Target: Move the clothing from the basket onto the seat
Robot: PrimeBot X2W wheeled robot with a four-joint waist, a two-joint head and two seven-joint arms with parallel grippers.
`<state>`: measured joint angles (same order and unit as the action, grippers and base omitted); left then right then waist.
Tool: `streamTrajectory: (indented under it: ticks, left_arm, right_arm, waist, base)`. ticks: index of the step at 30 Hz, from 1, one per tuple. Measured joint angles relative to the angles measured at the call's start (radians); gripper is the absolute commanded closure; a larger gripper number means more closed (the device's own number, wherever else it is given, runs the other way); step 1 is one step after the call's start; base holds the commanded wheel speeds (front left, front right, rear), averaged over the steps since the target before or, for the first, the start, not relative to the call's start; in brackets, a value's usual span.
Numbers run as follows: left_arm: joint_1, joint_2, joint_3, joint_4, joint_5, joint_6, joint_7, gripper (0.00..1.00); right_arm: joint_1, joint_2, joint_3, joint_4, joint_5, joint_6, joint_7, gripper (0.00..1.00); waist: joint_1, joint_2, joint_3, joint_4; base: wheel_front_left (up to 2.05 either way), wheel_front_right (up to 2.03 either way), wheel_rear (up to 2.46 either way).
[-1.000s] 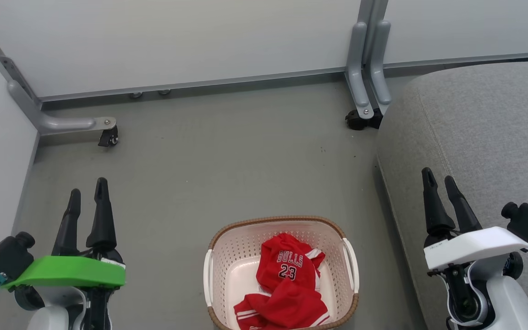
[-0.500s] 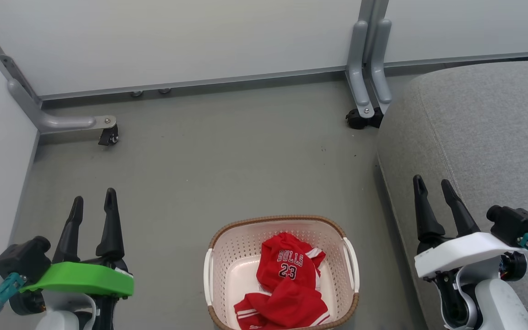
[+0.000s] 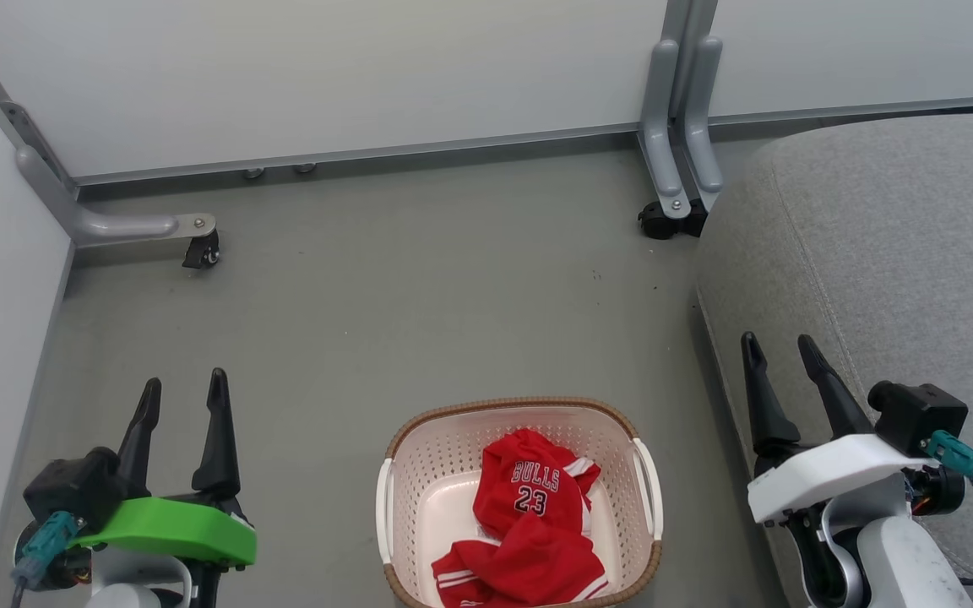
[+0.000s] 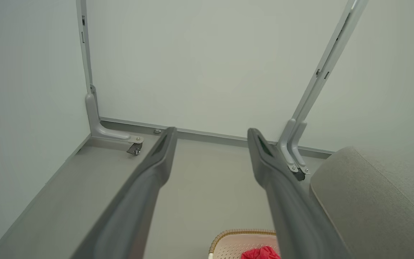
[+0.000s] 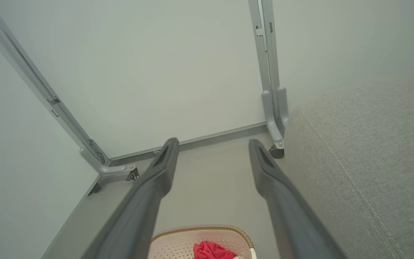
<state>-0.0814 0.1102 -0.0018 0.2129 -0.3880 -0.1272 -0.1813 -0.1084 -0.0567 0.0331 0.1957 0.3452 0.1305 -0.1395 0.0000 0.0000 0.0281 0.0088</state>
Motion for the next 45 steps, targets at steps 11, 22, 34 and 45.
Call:
streamTrajectory:
  ticks: [11, 22, 34, 45]
  left_arm:
    - [0.001, 0.0, -0.001, 0.032, 0.098, -0.001, -0.024, 0.0]
    - [0.004, 0.0, 0.0, 0.065, 0.176, -0.001, -0.046, 0.0]
    - [0.004, -0.001, 0.005, 0.084, 0.261, -0.002, -0.068, 0.0]
    - [0.004, -0.004, 0.018, 0.09, 0.292, -0.002, -0.081, 0.0]
  right_arm:
    - [0.0, 0.004, 0.011, 0.002, -0.082, 0.0, 0.0, 0.0]
    - [0.004, 0.006, 0.031, 0.003, -0.151, 0.0, -0.01, 0.0]
    - [0.007, 0.006, 0.032, -0.008, -0.225, 0.0, -0.024, 0.0]
    - [0.012, 0.007, 0.024, -0.012, -0.241, 0.0, -0.038, 0.0]
  waist:
    - [0.0, 0.0, 0.002, 0.001]
    - [0.0, 0.0, 0.0, 0.005]
    - [0.0, 0.0, 0.01, 0.01]
    - [0.0, 0.0, 0.019, 0.017]
  base:
    - [0.0, 0.0, 0.0]
    - [0.0, 0.0, 0.0]
    - [0.0, 0.0, 0.0]
    - [0.0, 0.0, 0.0]
